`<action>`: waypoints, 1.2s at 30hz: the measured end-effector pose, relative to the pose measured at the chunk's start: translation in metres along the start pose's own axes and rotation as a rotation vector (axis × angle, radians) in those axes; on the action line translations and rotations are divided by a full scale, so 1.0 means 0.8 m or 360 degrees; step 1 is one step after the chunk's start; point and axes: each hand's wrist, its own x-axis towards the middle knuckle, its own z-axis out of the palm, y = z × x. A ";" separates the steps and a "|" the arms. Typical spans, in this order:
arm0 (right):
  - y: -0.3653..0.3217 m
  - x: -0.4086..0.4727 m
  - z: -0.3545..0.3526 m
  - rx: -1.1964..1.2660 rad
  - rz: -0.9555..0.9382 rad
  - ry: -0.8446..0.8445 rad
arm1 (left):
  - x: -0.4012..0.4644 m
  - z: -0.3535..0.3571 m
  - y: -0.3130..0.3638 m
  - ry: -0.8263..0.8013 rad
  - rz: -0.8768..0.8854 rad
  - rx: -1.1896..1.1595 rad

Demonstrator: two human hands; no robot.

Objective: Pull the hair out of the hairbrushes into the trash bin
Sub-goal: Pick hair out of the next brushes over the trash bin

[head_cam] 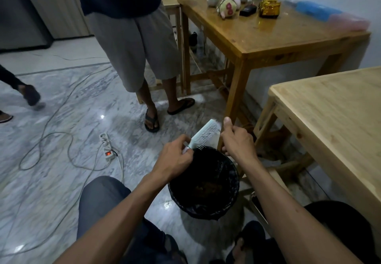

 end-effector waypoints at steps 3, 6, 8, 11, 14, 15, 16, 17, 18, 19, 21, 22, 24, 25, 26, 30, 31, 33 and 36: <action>-0.003 -0.004 -0.003 0.0239 0.0071 -0.0124 | -0.004 -0.005 0.001 0.0059 0.0173 0.0064; 0.004 0.004 0.003 0.0621 0.0162 -0.0052 | -0.010 -0.002 -0.004 0.0132 0.0462 0.0260; 0.004 0.008 0.007 0.0653 0.0226 -0.0006 | -0.013 -0.002 -0.009 0.0167 0.0510 0.0380; 0.003 0.007 0.008 0.0472 0.0216 0.0027 | -0.014 -0.002 -0.012 0.0160 0.0466 0.0503; 0.007 0.007 0.007 0.0335 0.0196 0.0005 | -0.010 -0.003 -0.016 0.0097 0.0361 0.0558; 0.009 0.008 0.007 0.0299 0.0201 -0.0002 | -0.006 -0.003 -0.019 0.0076 0.0269 0.0556; 0.011 0.008 0.006 0.0286 0.0201 -0.0013 | -0.002 -0.005 -0.024 0.0059 0.0171 0.0546; 0.013 0.008 0.007 0.0287 0.0206 -0.0036 | 0.000 -0.007 -0.029 0.0044 0.0089 0.0532; 0.015 0.007 0.005 0.0284 0.0214 -0.0050 | 0.001 -0.008 -0.034 0.0030 0.0036 0.0517; 0.016 0.005 0.003 0.0277 0.0216 -0.0057 | 0.002 -0.008 -0.038 0.0020 0.0006 0.0505; 0.021 0.000 0.001 0.0152 0.0176 -0.0064 | 0.000 -0.006 -0.043 0.0012 -0.0011 0.0507; 0.023 -0.004 0.001 0.0031 0.0133 -0.0096 | -0.001 -0.005 -0.043 0.0015 -0.0015 0.0519; 0.026 -0.011 0.002 -0.0097 0.0089 -0.0193 | -0.002 -0.003 -0.042 0.0034 -0.0027 0.0564; 0.026 -0.013 0.003 -0.0097 0.0085 -0.0244 | -0.002 -0.003 -0.041 0.0047 -0.0034 0.0581; 0.026 -0.013 0.004 -0.0100 0.0069 -0.0291 | -0.001 -0.003 -0.041 0.0059 -0.0039 0.0585; 0.021 -0.005 0.006 -0.0022 0.0077 -0.0394 | 0.004 -0.007 -0.034 0.0049 -0.0121 0.0348; 0.019 -0.002 0.006 0.0103 0.0128 -0.0401 | 0.005 -0.010 -0.030 0.0046 -0.0151 0.0222; 0.013 0.003 0.008 0.0373 0.0208 -0.0449 | 0.005 -0.015 -0.020 0.0005 -0.0203 -0.0011; -0.001 0.006 0.009 0.0556 0.0226 -0.0560 | 0.005 -0.017 -0.005 -0.0117 -0.0199 -0.0215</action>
